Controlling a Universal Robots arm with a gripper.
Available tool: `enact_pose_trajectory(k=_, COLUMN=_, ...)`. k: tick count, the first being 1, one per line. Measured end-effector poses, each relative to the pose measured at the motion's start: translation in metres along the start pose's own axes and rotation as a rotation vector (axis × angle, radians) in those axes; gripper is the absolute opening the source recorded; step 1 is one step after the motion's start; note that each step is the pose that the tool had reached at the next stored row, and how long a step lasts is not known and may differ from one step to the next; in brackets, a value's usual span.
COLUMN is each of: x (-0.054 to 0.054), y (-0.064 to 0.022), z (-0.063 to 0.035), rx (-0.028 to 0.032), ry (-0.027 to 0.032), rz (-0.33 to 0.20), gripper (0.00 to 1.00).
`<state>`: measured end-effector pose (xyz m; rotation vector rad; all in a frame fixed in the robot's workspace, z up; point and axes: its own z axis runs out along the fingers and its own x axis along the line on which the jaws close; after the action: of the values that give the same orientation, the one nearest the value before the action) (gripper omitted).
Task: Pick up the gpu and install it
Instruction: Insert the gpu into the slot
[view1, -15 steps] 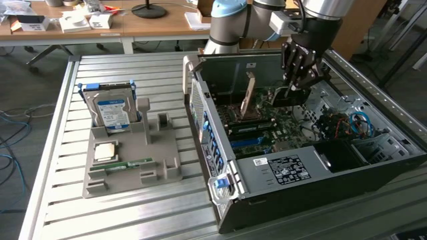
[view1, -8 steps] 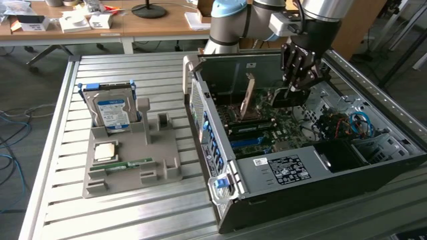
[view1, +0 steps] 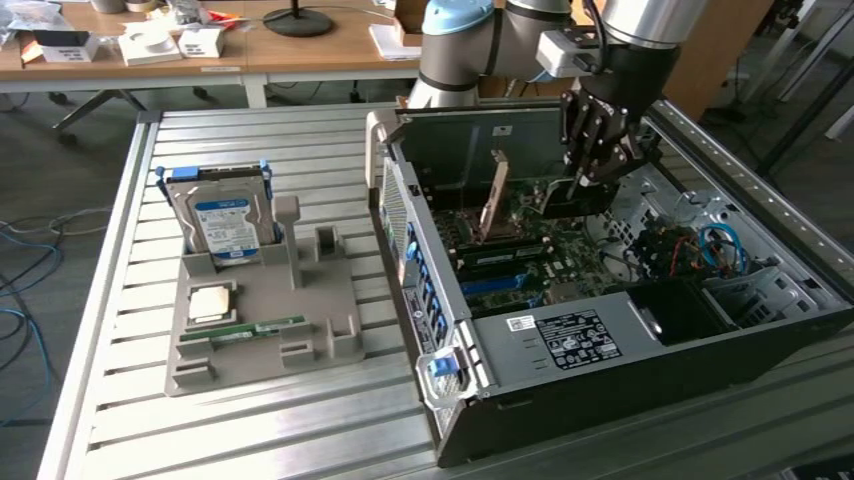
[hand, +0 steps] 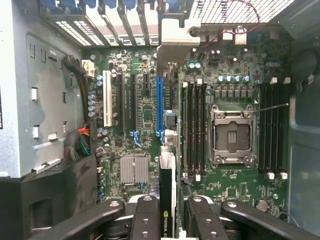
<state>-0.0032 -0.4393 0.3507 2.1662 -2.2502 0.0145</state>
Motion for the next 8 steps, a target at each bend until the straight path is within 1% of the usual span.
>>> enact_pose_trajectory(k=4, x=0.0, y=0.0, z=0.0002, rx=0.0, ry=-0.0002, rz=0.0, gripper=0.26)
enact_pose_trajectory(k=8, x=-0.0001, y=0.0, z=0.0058, rx=0.0006, ry=-0.0004, rz=0.0, gripper=0.26)
